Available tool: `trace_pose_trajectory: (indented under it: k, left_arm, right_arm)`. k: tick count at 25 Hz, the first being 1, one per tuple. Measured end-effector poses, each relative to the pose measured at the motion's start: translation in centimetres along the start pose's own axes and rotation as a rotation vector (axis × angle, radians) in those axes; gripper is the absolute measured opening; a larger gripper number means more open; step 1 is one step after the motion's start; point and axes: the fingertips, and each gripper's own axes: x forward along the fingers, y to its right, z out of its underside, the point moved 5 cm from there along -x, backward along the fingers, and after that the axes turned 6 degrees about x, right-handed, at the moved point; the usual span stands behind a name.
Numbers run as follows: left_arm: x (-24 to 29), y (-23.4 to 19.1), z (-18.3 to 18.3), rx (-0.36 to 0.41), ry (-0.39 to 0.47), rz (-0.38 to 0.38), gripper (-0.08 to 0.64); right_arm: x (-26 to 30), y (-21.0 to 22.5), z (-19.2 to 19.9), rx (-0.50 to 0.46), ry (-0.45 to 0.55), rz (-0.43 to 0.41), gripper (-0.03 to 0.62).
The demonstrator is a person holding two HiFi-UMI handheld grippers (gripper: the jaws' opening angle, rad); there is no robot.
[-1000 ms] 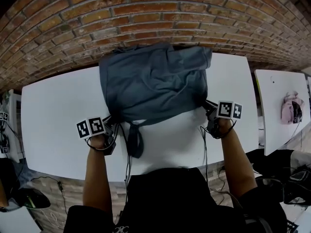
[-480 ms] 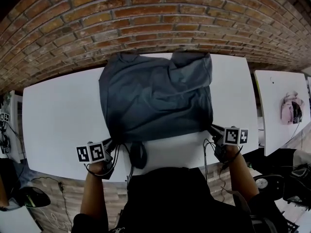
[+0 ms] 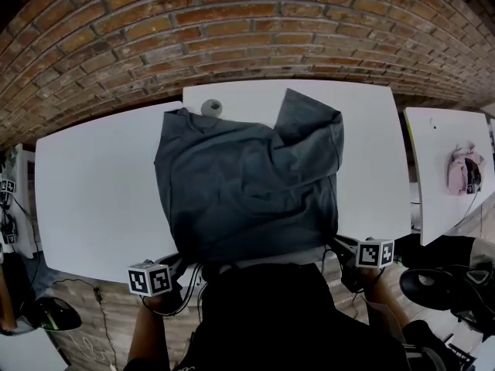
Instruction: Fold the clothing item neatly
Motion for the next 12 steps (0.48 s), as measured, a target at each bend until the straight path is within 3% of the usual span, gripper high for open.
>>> trace_pose_trajectory:
  k: [2, 3, 5, 9, 12]
  left_arm:
    - [-0.3, -0.3, -0.3, 0.029, 0.017, -0.012, 0.036]
    - [-0.7, -0.6, -0.6, 0.045, 0.024, -0.027, 0.072]
    - [-1.8, -1.5, -1.5, 0.067, 0.052, -0.061, 0.112]
    - [-4.8, -3.1, -4.8, 0.099, 0.152, -0.134, 0.117]
    - [-5.5, -3.3, -8.5, 0.152, 0.205, -0.154, 0.117]
  right_arm:
    - [-0.6, 0.0, -0.7, -0.055, 0.008, -0.013, 0.058]
    - [-1.0, 0.1, -1.4, -0.091, 0.019, -0.005, 0.096]
    - [-1.8, 0.3, -3.6, -0.172, 0.055, 0.036, 0.107]
    - [-3.3, -1.2, -9.5, -0.366, 0.137, 0.103, 0.132]
    - [-2.2, -3.6, -13.8, -0.503, 0.143, 0.073, 0.132]
